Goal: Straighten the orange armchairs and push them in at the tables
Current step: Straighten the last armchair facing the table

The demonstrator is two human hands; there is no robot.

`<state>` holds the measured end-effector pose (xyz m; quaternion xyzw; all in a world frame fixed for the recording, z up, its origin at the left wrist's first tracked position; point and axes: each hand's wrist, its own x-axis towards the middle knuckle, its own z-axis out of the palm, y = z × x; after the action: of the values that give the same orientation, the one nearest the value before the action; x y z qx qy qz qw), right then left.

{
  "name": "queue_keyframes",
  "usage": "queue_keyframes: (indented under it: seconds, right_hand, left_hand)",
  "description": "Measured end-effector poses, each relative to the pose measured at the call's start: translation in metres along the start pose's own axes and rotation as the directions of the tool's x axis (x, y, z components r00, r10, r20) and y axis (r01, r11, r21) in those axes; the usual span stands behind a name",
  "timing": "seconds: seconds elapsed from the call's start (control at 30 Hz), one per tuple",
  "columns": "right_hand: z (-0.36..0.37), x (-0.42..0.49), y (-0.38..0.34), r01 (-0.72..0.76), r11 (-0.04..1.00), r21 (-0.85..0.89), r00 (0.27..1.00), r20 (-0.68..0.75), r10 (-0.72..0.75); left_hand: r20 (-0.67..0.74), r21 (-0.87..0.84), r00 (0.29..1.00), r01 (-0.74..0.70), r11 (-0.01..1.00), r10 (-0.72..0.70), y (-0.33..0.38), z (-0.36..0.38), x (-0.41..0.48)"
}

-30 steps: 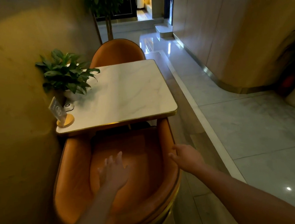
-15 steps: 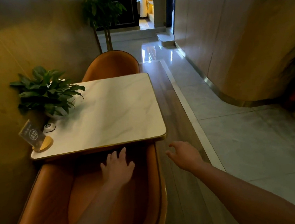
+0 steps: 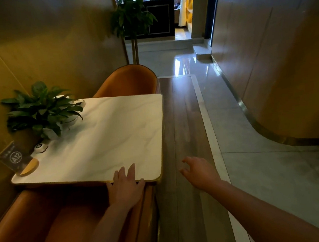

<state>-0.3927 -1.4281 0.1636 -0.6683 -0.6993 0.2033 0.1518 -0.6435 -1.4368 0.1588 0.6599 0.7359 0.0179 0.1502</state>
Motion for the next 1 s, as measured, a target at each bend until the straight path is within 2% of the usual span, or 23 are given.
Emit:
queue_keyframes:
  seconds: [0.23,0.67,1.0]
  right_hand:
    - [-0.030,0.103,0.036,0.038,0.999,-0.029,0.999,0.017,-0.038]
    - [-0.094,0.330,0.057,0.067,0.997,-0.037,0.996,0.056,-0.065]
    - [-0.119,0.503,0.121,0.139,0.990,-0.012,0.982,0.131,-0.137]
  left_hand:
    - [-0.037,-0.025,0.998,0.039,0.999,-0.040,0.051,-0.004,0.098]
    - [-0.003,-0.043,0.998,0.067,0.997,-0.067,0.126,-0.037,0.301]
    - [-0.017,-0.047,0.991,0.135,0.990,-0.136,0.207,-0.034,0.449]
